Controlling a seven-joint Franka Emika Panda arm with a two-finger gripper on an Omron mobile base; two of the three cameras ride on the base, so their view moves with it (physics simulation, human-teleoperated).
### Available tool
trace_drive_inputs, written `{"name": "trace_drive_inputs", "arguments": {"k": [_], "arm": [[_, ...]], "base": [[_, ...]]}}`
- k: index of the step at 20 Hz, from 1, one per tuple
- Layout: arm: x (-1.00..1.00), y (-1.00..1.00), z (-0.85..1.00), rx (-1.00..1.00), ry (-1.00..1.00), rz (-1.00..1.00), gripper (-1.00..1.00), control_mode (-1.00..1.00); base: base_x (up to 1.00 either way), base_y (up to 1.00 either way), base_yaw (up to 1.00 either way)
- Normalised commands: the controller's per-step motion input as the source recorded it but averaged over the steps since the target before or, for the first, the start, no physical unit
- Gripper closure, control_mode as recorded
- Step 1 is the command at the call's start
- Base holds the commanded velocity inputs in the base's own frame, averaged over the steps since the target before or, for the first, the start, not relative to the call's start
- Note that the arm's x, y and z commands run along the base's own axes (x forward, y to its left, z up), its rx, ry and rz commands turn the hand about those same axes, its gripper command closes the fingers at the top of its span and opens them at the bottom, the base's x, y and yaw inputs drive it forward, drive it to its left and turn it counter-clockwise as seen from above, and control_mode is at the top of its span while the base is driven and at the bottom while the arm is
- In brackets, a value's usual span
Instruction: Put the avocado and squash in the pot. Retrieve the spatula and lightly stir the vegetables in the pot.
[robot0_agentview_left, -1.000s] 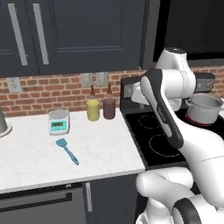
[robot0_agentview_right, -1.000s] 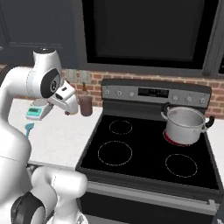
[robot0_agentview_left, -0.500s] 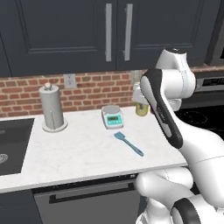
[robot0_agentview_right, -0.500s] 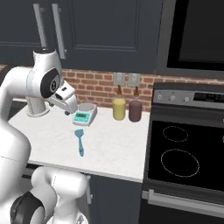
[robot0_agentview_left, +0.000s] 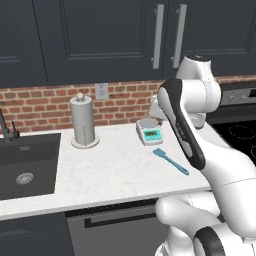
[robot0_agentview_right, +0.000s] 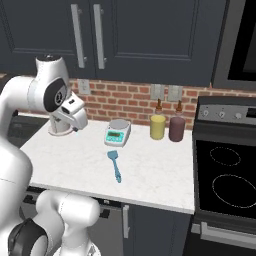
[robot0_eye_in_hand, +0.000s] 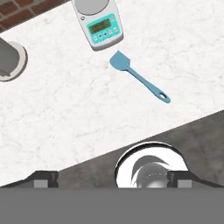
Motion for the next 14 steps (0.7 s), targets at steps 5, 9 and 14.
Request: {"name": "trace_drive_inputs", "arguments": {"k": [5, 9, 14], "arm": [[0.0, -0.21, -0.31, 0.02, 0.02, 0.0, -1.0, -1.0], [0.0, -0.18, -0.36, 0.0, 0.14, 0.02, -1.0, -1.0], [0.0, -0.09, -0.31, 0.0, 0.17, 0.13, -1.0, -1.0]], "base": [[0.0, 0.0, 0.0], [0.0, 0.0, 0.0], [0.0, 0.0, 0.0]]}}
